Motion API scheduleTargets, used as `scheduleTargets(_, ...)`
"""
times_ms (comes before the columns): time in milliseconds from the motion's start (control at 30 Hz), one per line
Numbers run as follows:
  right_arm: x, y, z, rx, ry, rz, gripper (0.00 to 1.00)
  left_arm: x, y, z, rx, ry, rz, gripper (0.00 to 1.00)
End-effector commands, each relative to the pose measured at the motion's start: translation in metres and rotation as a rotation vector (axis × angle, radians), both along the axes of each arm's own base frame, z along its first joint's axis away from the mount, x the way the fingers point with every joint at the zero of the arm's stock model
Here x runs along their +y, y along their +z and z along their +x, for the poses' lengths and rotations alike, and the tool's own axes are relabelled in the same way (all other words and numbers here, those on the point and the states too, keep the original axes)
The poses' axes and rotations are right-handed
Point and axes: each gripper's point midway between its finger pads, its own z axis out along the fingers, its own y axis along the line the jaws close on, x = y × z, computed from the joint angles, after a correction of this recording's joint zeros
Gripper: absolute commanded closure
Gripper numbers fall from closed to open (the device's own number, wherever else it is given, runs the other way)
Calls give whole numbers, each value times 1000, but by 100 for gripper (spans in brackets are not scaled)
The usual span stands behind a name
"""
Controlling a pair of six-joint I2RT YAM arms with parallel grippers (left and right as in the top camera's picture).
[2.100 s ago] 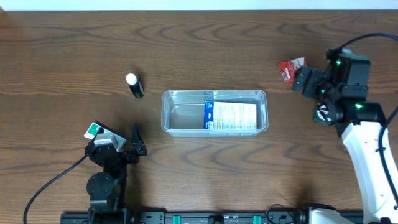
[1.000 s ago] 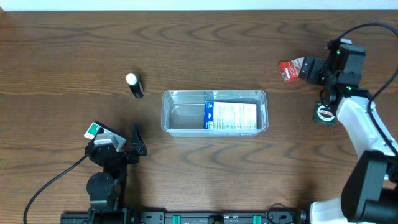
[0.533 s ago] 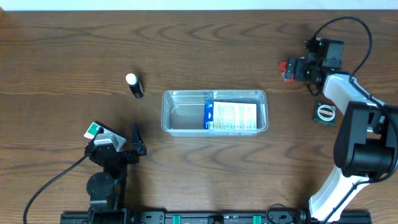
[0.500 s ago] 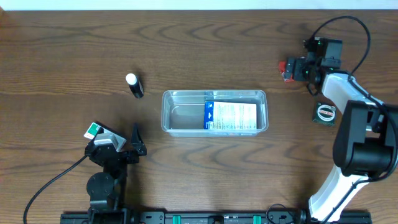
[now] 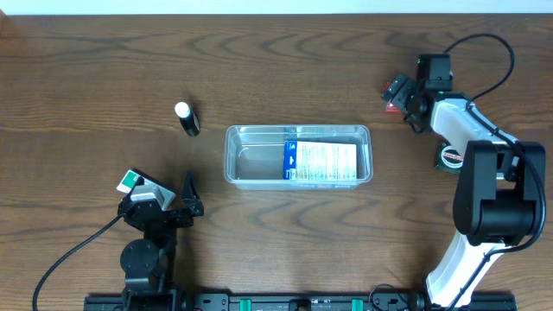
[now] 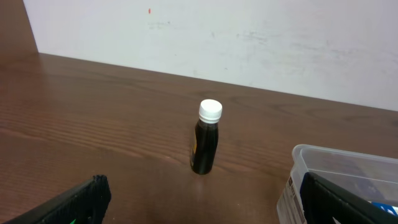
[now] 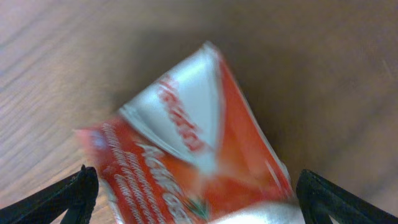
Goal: Pack container
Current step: 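Move the right gripper to the red Panadol box, then grasp the red Panadol box with the right gripper and lift it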
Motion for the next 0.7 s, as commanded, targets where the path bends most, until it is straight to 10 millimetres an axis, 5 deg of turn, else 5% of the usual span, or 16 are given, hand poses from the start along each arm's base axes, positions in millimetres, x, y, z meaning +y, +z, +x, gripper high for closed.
scheduleTargets(0, -10, -1, -3, -15, -259, 39, 1, 3, -18, -1, 58, 14, 17, 2)
scheduleTargets(333, -16, -1, -6, -27, -375, 63, 1, 3, -18, -1, 58, 14, 17, 2)
scheduleTargets(667, -14, 19, 25, -180, -379, 106, 1, 3, -18, -1, 58, 14, 17, 2)
